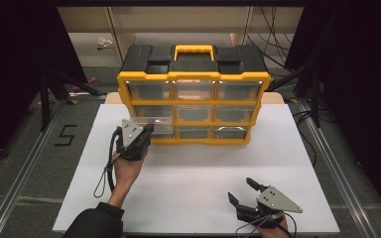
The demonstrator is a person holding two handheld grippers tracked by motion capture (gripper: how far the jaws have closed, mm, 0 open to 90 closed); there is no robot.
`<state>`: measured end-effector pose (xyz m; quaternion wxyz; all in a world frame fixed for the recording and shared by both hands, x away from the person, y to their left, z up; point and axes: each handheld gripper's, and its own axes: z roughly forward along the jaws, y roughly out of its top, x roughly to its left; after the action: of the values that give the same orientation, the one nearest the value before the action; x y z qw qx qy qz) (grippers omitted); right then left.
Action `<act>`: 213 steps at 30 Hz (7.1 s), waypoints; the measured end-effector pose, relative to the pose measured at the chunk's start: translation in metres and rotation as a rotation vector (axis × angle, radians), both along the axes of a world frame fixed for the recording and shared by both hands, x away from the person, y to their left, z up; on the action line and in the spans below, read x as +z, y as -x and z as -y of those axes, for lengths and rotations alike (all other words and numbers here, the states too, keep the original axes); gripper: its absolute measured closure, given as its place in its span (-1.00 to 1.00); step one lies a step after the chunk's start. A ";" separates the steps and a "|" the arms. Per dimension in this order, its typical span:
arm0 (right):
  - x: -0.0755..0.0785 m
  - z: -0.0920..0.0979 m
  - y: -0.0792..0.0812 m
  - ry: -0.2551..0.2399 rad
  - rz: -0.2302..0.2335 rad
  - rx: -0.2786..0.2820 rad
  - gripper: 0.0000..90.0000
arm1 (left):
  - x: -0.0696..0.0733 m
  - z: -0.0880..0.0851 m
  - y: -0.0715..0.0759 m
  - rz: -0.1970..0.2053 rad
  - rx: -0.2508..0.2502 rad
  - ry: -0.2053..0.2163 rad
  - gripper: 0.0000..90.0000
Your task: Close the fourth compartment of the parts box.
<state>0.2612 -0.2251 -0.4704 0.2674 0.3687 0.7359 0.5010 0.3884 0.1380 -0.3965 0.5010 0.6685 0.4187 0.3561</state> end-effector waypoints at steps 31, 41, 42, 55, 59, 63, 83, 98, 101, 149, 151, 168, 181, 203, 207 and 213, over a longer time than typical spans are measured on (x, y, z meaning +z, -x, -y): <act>0.000 -0.001 0.000 0.006 -0.001 0.003 -0.45 | -0.004 0.001 -0.007 -0.018 -0.004 0.012 1.00; -0.001 -0.001 0.000 0.007 -0.002 0.003 -0.45 | -0.005 0.001 -0.009 -0.021 -0.011 0.015 1.00; -0.001 -0.001 0.000 0.007 -0.002 0.004 -0.45 | -0.006 0.001 -0.009 -0.023 -0.010 0.014 1.00; 0.000 -0.001 0.000 0.006 -0.002 0.003 -0.45 | -0.008 0.001 -0.013 -0.029 -0.002 0.018 1.00; 0.000 -0.001 0.000 0.004 -0.001 0.003 -0.45 | -0.009 0.001 -0.015 -0.032 0.000 0.019 1.00; 0.000 -0.001 0.000 0.003 -0.001 0.003 -0.45 | -0.010 0.001 -0.017 -0.034 0.005 0.019 1.00; 0.000 -0.001 0.000 0.003 -0.001 0.002 -0.45 | -0.022 -0.003 -0.036 -0.072 0.031 0.041 1.00; 0.000 -0.001 0.000 0.006 0.000 0.003 -0.45 | -0.025 -0.004 -0.041 -0.071 0.040 0.050 1.00; 0.000 -0.001 0.000 0.006 0.000 0.004 -0.45 | -0.025 -0.005 -0.042 -0.068 0.041 0.051 1.00; -0.001 -0.004 0.000 0.036 0.000 0.018 -0.45 | -0.026 -0.007 -0.050 -0.075 0.025 0.103 1.00; -0.001 -0.004 0.000 0.036 0.000 0.019 -0.45 | -0.025 -0.006 -0.048 -0.075 0.018 0.099 1.00; -0.002 -0.005 0.000 0.044 -0.011 0.030 -0.45 | -0.019 -0.001 -0.033 -0.058 -0.041 0.105 0.35; -0.001 -0.004 0.000 0.038 -0.007 0.028 -0.45 | -0.013 0.003 -0.025 -0.078 -0.067 0.103 -0.23; -0.001 -0.004 0.000 0.034 -0.006 0.027 -0.45 | -0.007 0.010 -0.007 -0.073 -0.166 0.106 -0.53; -0.001 -0.004 0.000 0.031 -0.005 0.027 -0.45 | -0.004 0.011 -0.002 -0.060 -0.191 0.126 -0.56; -0.001 -0.004 0.000 0.029 -0.003 0.028 -0.45 | -0.003 0.013 0.008 -0.049 -0.237 0.134 -0.61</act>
<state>0.2614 -0.2215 -0.4715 0.2648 0.3553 0.7484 0.4935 0.3808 0.1254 -0.3999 0.5727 0.6869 0.3717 0.2490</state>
